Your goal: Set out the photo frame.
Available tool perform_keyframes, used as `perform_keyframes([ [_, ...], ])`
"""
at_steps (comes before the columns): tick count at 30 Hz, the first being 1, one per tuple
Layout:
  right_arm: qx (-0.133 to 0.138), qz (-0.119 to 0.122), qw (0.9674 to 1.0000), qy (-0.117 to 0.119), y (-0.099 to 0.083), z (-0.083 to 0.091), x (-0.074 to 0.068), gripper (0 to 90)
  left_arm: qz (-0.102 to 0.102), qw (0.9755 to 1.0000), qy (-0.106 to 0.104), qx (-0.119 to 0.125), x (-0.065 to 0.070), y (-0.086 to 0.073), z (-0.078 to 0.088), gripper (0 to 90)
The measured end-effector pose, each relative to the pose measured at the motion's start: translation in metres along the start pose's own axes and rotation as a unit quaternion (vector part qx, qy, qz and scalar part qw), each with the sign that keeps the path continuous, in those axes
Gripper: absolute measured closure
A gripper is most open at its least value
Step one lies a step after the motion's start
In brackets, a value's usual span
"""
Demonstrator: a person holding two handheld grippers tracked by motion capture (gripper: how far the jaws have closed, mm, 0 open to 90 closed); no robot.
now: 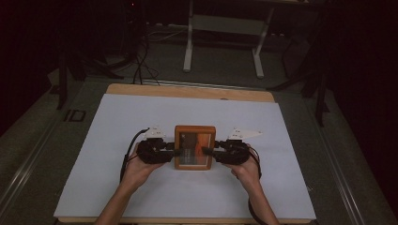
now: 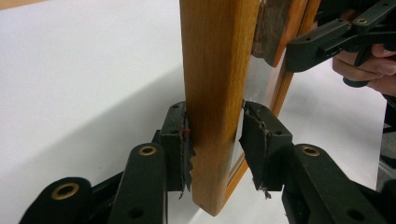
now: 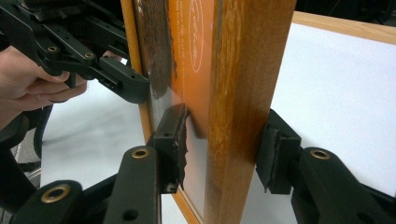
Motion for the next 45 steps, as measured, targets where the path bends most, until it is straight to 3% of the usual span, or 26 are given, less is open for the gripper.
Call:
perform_keyframes([
  [17, -0.020, -0.030, 0.9993, -0.010, -0.010, -0.016, 0.007, 57.5, 0.026, 0.9994, -0.001, -0.022, -0.009, -0.015, -0.012, 61.2],
  [31, -0.009, -0.054, 0.9985, 0.001, -0.013, -0.021, 0.018, 57.8, 0.044, 0.9989, 0.003, -0.013, -0.014, -0.018, -0.017, 60.9],
  [42, -0.011, -0.051, 0.9986, -0.001, -0.013, -0.022, 0.019, 57.7, 0.046, 0.9988, 0.005, -0.016, -0.015, -0.018, -0.018, 59.5],
  [45, -0.012, -0.054, 0.9985, 0.000, -0.013, -0.022, 0.019, 54.8, 0.048, 0.9986, 0.006, -0.021, -0.017, -0.019, -0.018, 54.4],
])
Point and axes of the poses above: each handheld gripper's, and its own axes: z roughly backward along the jaws, y roughly out of its top, x roughly to its right, the point moved 3 cm from there along -z, roughly forward along the jaws, and after that the axes turned 13 degrees about -z, right-handed, at the moved point
